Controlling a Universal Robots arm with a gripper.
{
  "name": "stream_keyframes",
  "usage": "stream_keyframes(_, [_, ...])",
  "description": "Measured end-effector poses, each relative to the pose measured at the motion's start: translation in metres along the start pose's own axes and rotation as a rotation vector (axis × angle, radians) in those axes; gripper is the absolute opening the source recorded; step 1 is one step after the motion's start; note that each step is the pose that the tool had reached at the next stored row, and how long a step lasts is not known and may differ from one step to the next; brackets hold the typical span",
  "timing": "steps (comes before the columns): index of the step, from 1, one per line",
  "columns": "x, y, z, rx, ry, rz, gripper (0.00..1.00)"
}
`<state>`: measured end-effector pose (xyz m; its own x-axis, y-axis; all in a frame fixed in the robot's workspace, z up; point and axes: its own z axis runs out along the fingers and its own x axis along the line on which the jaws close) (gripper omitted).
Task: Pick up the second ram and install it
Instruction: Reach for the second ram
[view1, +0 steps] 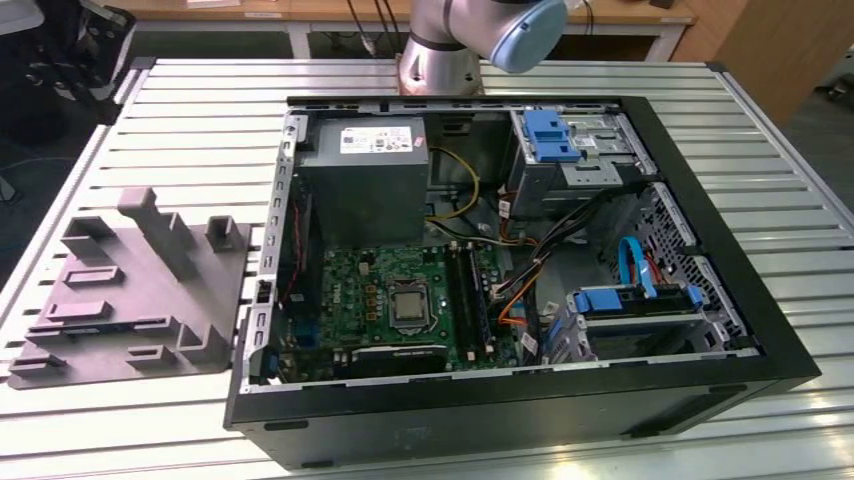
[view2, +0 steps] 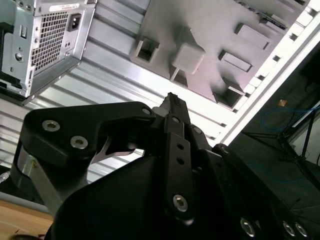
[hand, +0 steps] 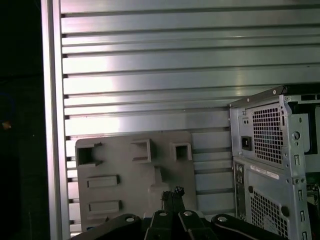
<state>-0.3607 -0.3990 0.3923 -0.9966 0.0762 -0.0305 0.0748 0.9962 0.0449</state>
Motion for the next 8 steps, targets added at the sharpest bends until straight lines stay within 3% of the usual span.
stream_keyframes(8, [0.0203, -0.0015, -0.0005, 0.0, 0.0, 0.0, 0.1])
